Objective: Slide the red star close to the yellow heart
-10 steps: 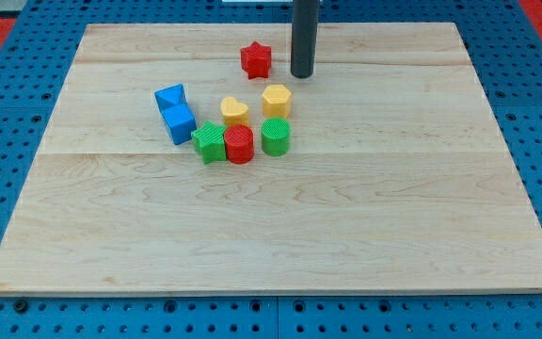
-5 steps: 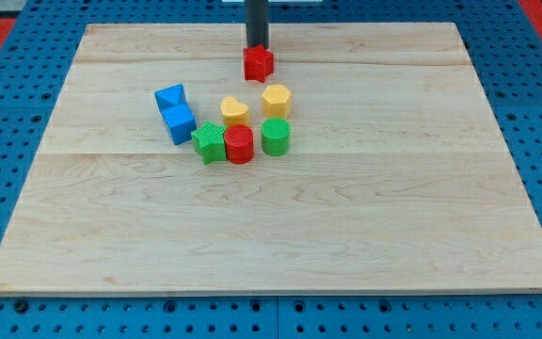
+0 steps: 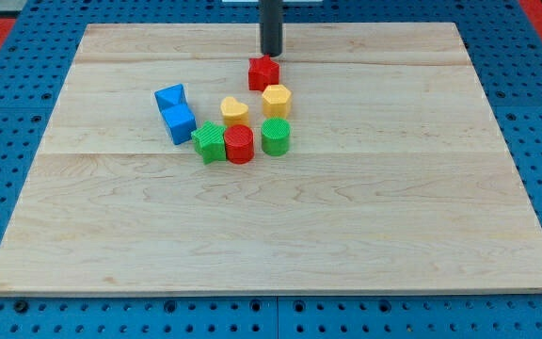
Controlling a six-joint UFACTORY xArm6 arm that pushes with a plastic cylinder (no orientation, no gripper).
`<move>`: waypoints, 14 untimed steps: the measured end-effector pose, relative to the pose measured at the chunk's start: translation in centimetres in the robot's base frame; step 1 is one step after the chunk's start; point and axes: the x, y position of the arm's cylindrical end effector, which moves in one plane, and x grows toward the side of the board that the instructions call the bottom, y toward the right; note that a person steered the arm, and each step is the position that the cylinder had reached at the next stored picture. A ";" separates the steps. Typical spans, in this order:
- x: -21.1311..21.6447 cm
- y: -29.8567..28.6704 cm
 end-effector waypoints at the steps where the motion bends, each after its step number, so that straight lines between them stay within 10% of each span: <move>1: 0.9 2.5; 5: 3.6 -6.7; 8: 5.3 0.4; 14: 2.6 -7.2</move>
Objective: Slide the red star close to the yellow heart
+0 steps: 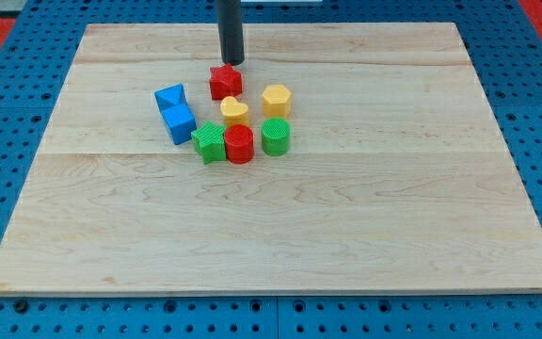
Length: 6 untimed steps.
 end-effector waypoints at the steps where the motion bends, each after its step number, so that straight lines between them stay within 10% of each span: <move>1: 1.2 0.0; 6: 2.1 2.3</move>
